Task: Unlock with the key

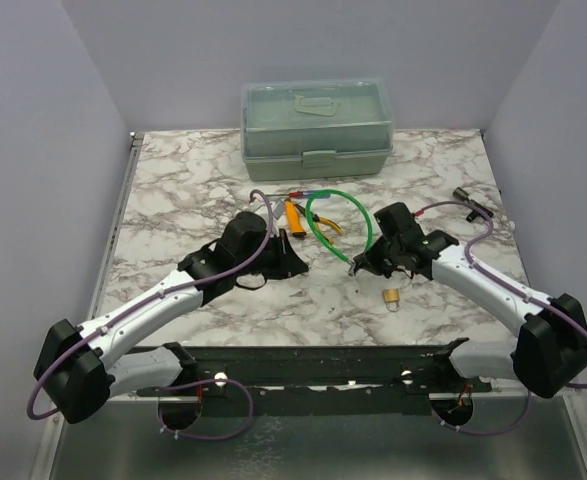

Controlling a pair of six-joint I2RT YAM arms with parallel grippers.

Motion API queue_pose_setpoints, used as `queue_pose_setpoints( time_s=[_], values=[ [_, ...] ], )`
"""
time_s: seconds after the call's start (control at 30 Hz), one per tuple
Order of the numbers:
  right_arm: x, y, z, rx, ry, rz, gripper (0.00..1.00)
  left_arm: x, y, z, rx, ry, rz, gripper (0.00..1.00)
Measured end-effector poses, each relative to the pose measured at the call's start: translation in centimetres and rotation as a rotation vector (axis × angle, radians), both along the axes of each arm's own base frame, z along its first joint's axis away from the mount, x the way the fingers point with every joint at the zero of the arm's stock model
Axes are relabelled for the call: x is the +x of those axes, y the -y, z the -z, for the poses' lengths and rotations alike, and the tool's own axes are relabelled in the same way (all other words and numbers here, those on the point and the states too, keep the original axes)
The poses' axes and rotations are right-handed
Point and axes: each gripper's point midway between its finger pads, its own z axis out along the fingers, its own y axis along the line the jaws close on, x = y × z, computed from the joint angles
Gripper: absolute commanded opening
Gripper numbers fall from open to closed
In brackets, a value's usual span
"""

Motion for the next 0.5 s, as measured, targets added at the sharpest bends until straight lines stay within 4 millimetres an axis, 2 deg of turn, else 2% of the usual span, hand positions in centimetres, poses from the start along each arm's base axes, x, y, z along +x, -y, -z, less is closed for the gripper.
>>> queue_pose_setpoints(
  time_s=[0.27,0.5],
  values=[
    [-0.1,-0.1,-3.9,0.128,0.082,0.093,0.00,-1.9,4.4,2.1,0.012,-0.069,0.069,0.00],
    [-1.0,0.9,-5.5,0.177,0.118,0.163,0.00,-3.3,8.0,1.6,-0.012,-0.053,0.112,0.00]
  ],
)
